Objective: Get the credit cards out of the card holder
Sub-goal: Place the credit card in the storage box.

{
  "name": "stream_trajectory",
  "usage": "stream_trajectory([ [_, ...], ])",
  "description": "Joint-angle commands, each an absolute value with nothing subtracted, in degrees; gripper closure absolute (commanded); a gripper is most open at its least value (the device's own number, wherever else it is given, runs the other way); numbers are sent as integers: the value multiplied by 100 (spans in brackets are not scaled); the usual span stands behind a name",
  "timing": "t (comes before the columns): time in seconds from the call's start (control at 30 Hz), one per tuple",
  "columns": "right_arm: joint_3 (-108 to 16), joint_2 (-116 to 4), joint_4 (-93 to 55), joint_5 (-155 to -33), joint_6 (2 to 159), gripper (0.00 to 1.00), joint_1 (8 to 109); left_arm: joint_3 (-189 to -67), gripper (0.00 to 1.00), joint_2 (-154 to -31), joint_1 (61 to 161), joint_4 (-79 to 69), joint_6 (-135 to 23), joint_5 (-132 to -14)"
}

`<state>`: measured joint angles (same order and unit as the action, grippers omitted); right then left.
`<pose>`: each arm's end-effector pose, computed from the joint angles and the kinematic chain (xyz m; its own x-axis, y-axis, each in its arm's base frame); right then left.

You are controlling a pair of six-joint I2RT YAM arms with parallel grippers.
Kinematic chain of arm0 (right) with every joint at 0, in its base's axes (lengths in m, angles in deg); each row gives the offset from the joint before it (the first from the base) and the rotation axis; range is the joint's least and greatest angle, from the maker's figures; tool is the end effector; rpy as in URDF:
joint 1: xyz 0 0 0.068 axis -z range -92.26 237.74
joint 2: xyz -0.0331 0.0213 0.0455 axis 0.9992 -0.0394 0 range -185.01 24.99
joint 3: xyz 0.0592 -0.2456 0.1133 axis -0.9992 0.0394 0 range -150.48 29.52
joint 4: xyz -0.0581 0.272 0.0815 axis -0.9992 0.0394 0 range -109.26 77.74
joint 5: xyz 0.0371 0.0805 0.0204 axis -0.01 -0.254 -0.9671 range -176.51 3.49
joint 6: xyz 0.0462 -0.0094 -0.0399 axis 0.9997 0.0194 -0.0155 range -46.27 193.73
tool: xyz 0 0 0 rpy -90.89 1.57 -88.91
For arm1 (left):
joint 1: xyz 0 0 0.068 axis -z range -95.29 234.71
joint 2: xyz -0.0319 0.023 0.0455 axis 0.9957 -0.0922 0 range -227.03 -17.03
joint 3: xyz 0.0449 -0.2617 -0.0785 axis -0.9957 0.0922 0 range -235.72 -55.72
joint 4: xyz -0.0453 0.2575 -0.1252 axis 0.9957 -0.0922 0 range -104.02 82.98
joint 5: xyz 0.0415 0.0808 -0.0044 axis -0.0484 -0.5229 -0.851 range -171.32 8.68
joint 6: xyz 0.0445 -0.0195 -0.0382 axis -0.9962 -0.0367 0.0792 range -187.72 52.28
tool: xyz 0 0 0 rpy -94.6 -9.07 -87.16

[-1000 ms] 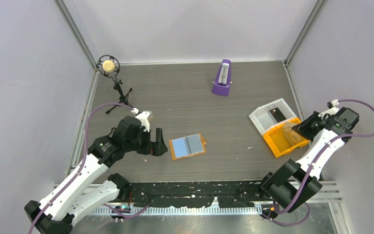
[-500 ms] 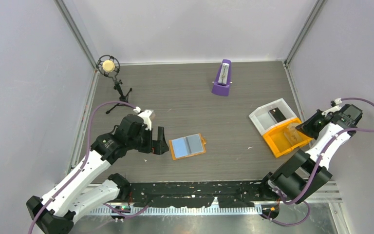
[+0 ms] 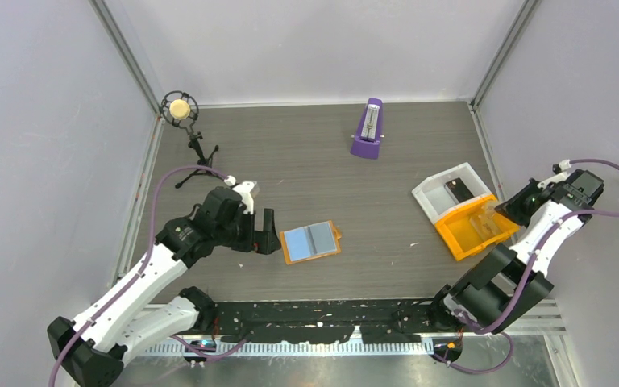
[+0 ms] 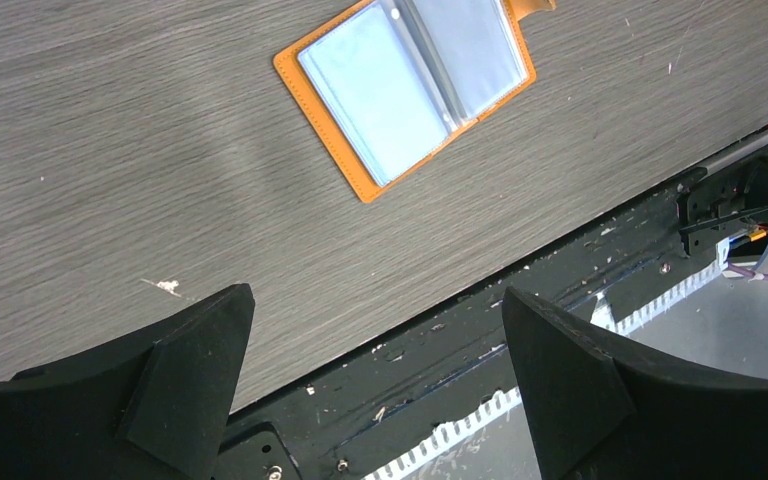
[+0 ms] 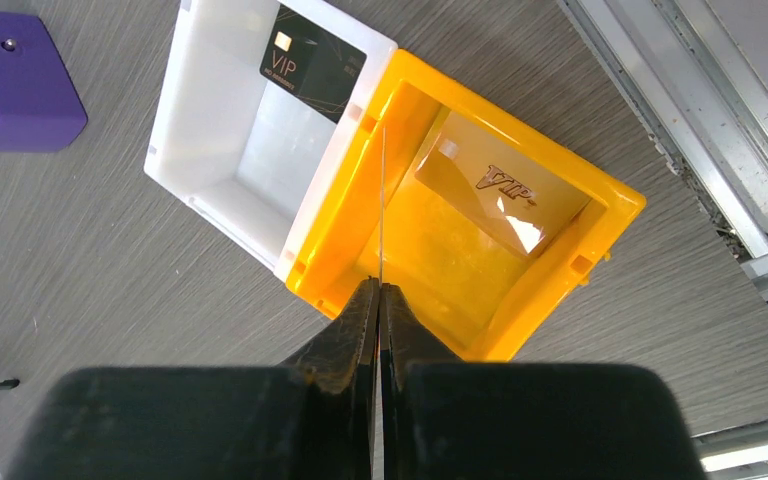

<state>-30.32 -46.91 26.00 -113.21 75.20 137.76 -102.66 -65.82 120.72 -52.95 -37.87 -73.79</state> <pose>0.1964 -0.2017 0.2722 -0.5271 0.6642 -0.5301 0.5424 0.7431 0.3919 0.1590 -0.1231 0.2772 -0.8452 0.0043 -0.5345 0.2692 0.8674 -0.4186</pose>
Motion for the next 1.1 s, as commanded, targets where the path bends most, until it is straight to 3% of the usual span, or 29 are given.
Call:
stream_trajectory([
  [0.0, -3201, -4779, 2387, -11257, 7540, 95, 13811, -10509, 0, -6639, 12091, -5070, -3693, -7381],
  [1.07, -2775, -5433, 1636, -11596, 7775, 94, 13808, -10573, 0, -6875, 12114, -4853, -3373, -7393],
])
